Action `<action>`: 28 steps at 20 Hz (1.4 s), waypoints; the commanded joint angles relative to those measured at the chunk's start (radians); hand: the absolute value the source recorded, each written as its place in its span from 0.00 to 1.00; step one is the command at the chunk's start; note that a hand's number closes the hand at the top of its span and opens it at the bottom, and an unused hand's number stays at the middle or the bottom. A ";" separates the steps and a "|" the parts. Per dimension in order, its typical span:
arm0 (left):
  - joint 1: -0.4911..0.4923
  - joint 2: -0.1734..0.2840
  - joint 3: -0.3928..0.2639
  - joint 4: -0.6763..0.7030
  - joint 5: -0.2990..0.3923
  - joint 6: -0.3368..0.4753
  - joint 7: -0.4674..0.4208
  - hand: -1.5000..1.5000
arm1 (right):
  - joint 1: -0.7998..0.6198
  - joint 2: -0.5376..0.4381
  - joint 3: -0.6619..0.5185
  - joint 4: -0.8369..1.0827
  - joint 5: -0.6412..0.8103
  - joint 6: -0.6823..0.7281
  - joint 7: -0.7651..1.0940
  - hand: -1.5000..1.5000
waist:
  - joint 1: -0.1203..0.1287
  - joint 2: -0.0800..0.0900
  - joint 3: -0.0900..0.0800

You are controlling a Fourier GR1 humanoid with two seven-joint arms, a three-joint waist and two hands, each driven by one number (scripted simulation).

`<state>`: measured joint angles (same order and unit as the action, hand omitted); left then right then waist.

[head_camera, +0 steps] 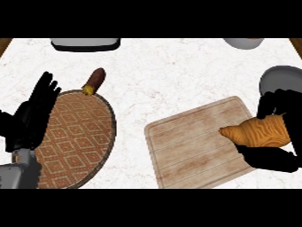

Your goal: Pick the croissant from the cutting board and place it in the pan

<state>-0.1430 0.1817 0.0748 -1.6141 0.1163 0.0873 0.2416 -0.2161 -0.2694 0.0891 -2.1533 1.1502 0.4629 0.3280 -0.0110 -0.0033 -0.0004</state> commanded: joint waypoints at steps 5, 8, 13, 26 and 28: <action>-0.027 0.020 0.014 -0.043 0.023 -0.020 0.069 0.50 | -0.097 -0.068 -0.337 0.199 -0.144 -0.110 -0.110 1.00 | 0.015 0.004 0.001; 0.010 0.005 0.007 -0.041 0.009 -0.025 0.016 0.50 | -0.159 -0.132 -0.426 0.340 -0.193 -0.119 -0.166 1.00 | 0.020 0.005 0.001; -0.053 0.007 0.029 0.006 0.021 -0.020 0.046 0.50 | -0.177 -0.228 -0.550 0.584 -0.251 -0.236 -0.339 1.00 | 0.018 0.007 0.001; 0.037 -0.055 -0.035 -0.023 -0.033 -0.017 -0.035 0.50 | -0.333 -0.339 -0.599 1.363 -0.285 -0.538 -0.809 1.00 | 0.041 0.012 0.002; -0.049 -0.021 0.005 0.036 -0.003 -0.035 -0.001 0.50 | -0.403 -0.331 -0.567 1.486 -0.233 -0.612 -0.824 1.00 | 0.048 0.018 0.003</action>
<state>-0.1629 0.1628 0.0777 -1.6071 0.1106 0.0569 0.2408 -0.5472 -0.6018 -0.4982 -0.8764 0.8804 -0.0435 -0.4124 0.0260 0.0090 0.0019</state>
